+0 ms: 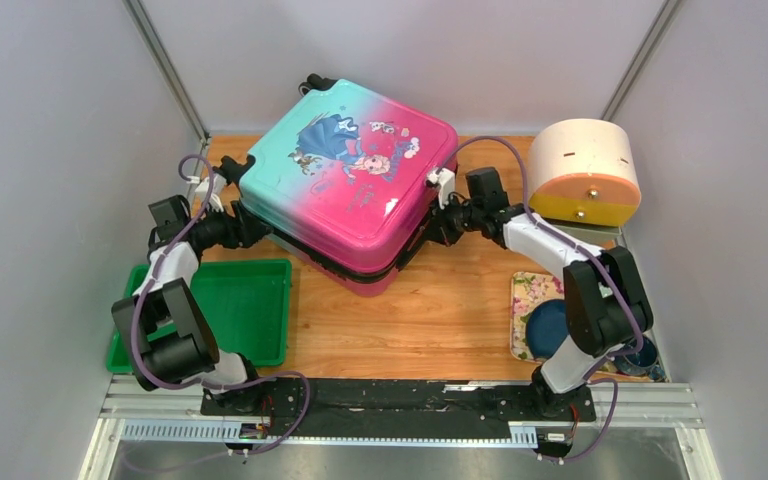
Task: Open, take out, and arrange the luggage
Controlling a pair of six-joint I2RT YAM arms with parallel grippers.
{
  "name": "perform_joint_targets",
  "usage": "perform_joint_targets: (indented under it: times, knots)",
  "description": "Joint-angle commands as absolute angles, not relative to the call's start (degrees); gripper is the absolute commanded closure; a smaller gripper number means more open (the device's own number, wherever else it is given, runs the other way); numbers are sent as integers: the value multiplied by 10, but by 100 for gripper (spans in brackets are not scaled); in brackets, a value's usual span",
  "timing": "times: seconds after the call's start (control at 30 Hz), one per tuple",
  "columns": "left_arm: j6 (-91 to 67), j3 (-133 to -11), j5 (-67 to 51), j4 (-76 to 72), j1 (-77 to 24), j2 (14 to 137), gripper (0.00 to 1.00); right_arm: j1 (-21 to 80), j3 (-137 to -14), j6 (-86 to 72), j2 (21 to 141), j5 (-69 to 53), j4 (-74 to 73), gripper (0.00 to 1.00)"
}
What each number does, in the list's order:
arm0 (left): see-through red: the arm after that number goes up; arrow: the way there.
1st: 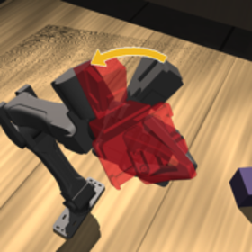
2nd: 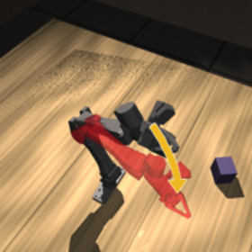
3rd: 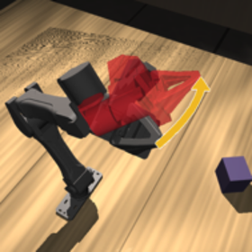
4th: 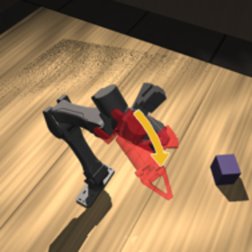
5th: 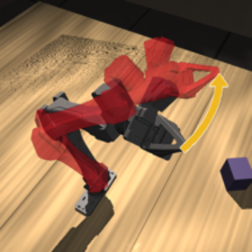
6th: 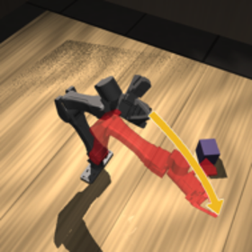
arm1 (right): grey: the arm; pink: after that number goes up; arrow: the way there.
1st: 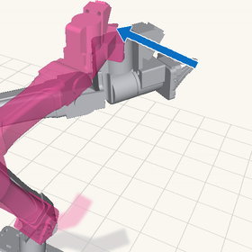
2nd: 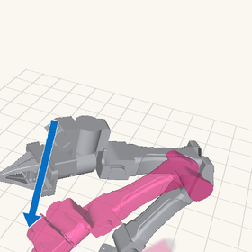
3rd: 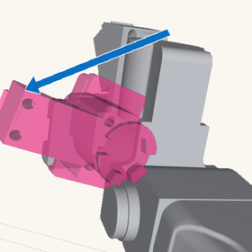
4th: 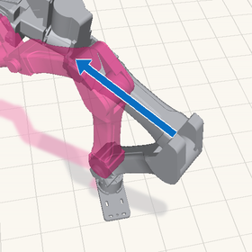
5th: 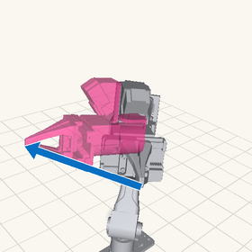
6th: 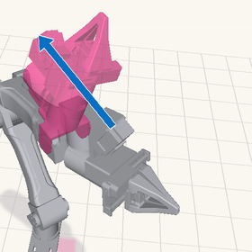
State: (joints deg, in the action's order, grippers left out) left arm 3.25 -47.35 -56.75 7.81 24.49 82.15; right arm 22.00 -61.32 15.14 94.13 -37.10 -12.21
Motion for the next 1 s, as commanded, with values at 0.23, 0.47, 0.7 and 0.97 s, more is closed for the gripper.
perform_joint_targets:
  times: [0.23, 0.47, 0.7, 0.97]
  knots:
    - [107, -454, -608, 119, 224, 756, 24, 143, -850, 25, 1060, -316, -54, 100]
    - [132, -442, -599, 137, 139, 736, 23, 118, -939, 63, 1117, -312, -62, 100]
    - [99, -415, -542, 78, 10, 733, 23, 119, -821, 78, 1033, -354, -125, 100]
    - [46, -416, -463, -15, -106, 779, 23, 159, -685, 20, 949, -388, -140, 100]
